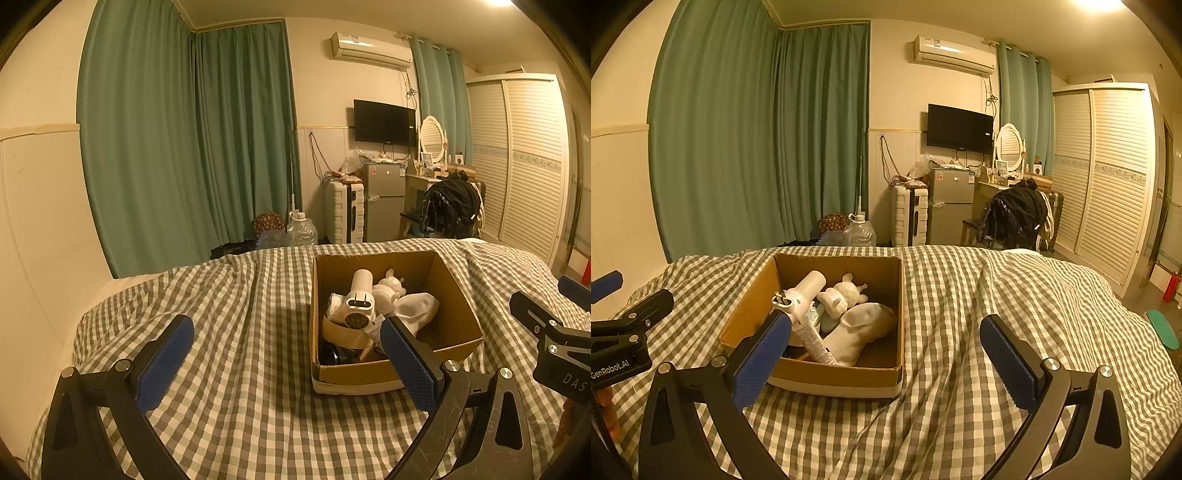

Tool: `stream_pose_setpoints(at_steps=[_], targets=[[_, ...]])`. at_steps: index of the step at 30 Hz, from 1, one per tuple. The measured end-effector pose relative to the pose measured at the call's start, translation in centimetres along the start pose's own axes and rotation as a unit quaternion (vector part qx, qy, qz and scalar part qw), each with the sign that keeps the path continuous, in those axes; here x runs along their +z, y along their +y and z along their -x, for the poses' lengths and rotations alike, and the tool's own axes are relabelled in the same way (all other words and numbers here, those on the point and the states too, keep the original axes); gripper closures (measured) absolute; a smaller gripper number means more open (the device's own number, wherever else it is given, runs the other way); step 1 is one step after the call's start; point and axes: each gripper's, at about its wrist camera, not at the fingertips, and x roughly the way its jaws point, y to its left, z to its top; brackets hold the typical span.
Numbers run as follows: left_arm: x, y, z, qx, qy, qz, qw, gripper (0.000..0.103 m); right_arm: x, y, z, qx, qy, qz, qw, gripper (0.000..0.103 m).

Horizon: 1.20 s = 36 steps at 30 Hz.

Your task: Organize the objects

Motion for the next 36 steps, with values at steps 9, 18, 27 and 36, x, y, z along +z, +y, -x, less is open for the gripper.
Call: stream_pose_setpoints(at_steps=[9, 18, 27, 36], targets=[[-0.16, -0.18, -0.02, 0.002, 0.001, -0.001, 1.0000, 0.000, 0.00, -0.04, 0.02, 0.000, 0.000, 0.000, 1.000, 0.000], [-0.23, -0.16, -0.01, -0.001, 0.005, 0.004, 1.0000, 0.000, -0.09, 0.00, -0.10, 0.000, 0.002, -0.001, 1.000, 0.000], [-0.24, -0.52, 0.22, 0.001, 0.003, 0.002, 1.0000, 0.000, -0.21, 0.12, -0.19, -0.001, 0.004, 0.000, 1.000, 0.000], [-0.31, -0.59, 0.13, 0.000, 0.004, 0.001, 1.0000, 0.000, -0.34, 0.33, -0.43, -0.002, 0.009, 0.000, 1.000, 0.000]])
